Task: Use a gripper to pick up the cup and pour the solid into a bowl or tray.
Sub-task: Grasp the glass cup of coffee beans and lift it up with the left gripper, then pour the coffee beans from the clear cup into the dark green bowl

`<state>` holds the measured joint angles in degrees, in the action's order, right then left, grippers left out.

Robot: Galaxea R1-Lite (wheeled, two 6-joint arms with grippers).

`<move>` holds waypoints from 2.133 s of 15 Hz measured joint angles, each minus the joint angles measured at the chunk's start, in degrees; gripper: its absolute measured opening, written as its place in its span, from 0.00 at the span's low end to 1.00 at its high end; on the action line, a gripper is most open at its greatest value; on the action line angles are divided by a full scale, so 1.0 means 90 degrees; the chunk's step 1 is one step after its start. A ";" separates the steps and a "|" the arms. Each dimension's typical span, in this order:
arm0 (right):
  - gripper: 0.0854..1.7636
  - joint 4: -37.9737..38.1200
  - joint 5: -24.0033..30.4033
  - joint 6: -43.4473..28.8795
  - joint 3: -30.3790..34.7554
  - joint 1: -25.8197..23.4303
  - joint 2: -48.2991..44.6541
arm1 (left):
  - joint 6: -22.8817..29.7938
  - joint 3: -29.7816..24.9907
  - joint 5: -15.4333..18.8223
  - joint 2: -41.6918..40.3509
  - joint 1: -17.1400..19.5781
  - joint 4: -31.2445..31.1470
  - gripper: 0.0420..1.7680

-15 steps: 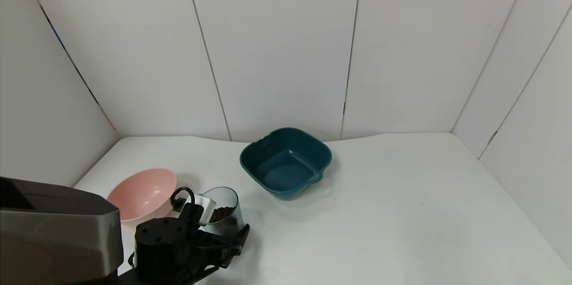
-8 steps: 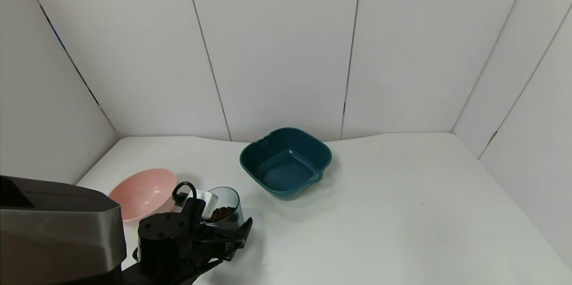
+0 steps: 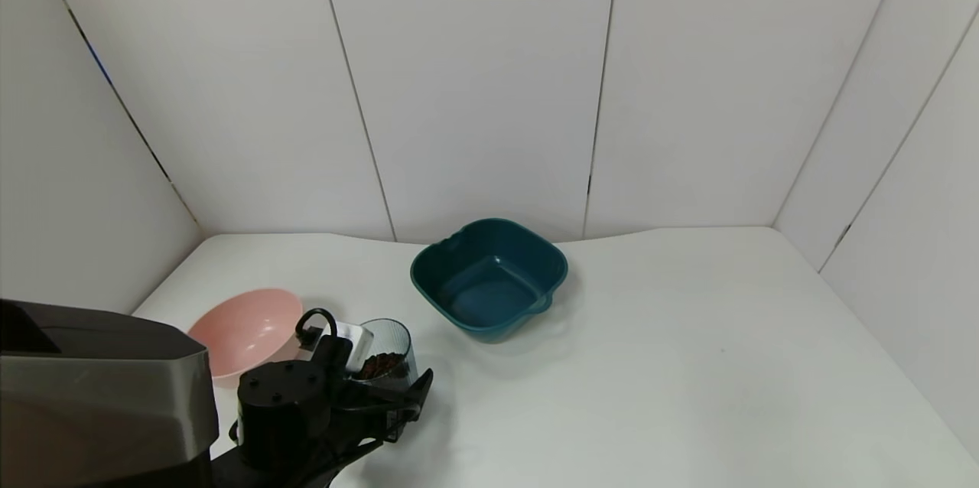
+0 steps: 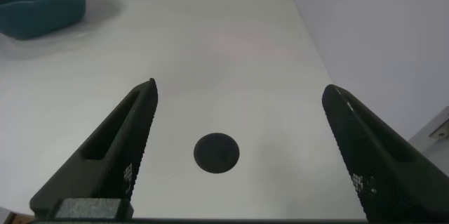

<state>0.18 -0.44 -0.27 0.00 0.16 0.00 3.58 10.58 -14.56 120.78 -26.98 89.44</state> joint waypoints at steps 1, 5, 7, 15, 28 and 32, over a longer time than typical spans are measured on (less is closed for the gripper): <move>0.97 0.0000 0.0000 0.0000 0.0000 0.0000 0.0000 | -0.0007 -0.0003 -0.0012 0.0000 0.0000 -0.0003 0.97; 0.97 0.0000 0.0000 0.0000 0.0000 0.0000 0.0000 | -0.0014 -0.0065 0.0050 -0.0028 -0.0019 -0.0009 0.78; 0.97 -0.0003 -0.0003 0.0000 0.0000 0.0000 0.0000 | -0.0019 -0.0107 0.0093 -0.0062 -0.0034 -0.0007 0.74; 0.97 0.0000 -0.0003 0.0000 0.0000 0.0000 0.0000 | -0.0043 -0.0129 0.0046 -0.0129 -0.0031 -0.0004 0.73; 0.97 0.0000 0.0000 0.0005 0.0000 0.0000 0.0000 | -0.0992 0.0202 -0.0173 -0.1047 0.0370 -0.0573 0.73; 0.97 -0.0003 -0.0003 0.0003 0.0000 0.0000 0.0000 | -0.1004 0.1188 -0.0110 -0.1789 0.0576 -0.2662 0.73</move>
<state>0.16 -0.46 -0.24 0.00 0.16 0.00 -5.45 21.27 -15.54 104.68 -21.80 65.49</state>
